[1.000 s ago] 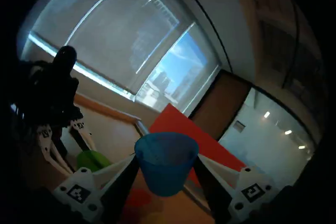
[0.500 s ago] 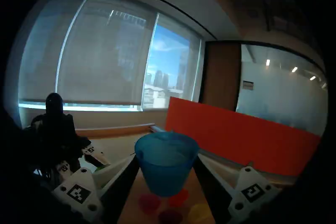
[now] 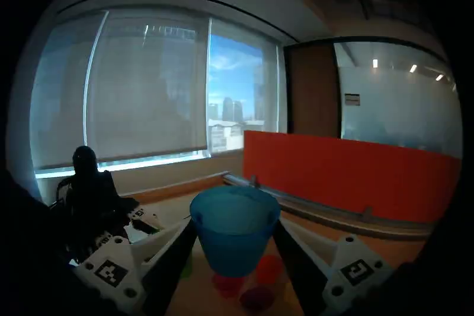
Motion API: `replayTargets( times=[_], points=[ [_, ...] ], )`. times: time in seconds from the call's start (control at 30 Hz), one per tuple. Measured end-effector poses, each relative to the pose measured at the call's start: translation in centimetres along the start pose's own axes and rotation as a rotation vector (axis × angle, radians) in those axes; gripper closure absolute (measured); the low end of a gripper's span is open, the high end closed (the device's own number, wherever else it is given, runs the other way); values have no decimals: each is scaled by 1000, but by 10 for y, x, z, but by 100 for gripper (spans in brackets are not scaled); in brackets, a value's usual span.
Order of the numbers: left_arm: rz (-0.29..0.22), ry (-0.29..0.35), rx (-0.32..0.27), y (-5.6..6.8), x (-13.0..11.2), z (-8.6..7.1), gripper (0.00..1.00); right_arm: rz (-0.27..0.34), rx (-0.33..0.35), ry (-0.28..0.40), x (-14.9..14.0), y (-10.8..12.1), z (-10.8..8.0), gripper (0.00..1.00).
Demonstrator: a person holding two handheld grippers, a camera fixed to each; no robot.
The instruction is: Pour water
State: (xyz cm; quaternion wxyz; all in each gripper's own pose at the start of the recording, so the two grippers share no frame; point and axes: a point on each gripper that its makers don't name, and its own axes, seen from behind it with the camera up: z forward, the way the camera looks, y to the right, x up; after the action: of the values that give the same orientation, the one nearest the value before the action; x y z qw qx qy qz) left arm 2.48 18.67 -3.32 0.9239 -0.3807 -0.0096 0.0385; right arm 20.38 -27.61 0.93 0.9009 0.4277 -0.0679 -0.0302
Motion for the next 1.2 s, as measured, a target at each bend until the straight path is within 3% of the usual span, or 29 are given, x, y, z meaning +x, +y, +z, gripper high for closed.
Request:
replayTargets(
  times=[0.7,1.2],
  points=[
    [52,-123,9,-12,-28,-2,19,-1,-13,-116,-64,23,-30,12],
    [70,-238,-16,-9,-57,0,19,-26,-14,-229,-127,34,-45,12]
  ],
)
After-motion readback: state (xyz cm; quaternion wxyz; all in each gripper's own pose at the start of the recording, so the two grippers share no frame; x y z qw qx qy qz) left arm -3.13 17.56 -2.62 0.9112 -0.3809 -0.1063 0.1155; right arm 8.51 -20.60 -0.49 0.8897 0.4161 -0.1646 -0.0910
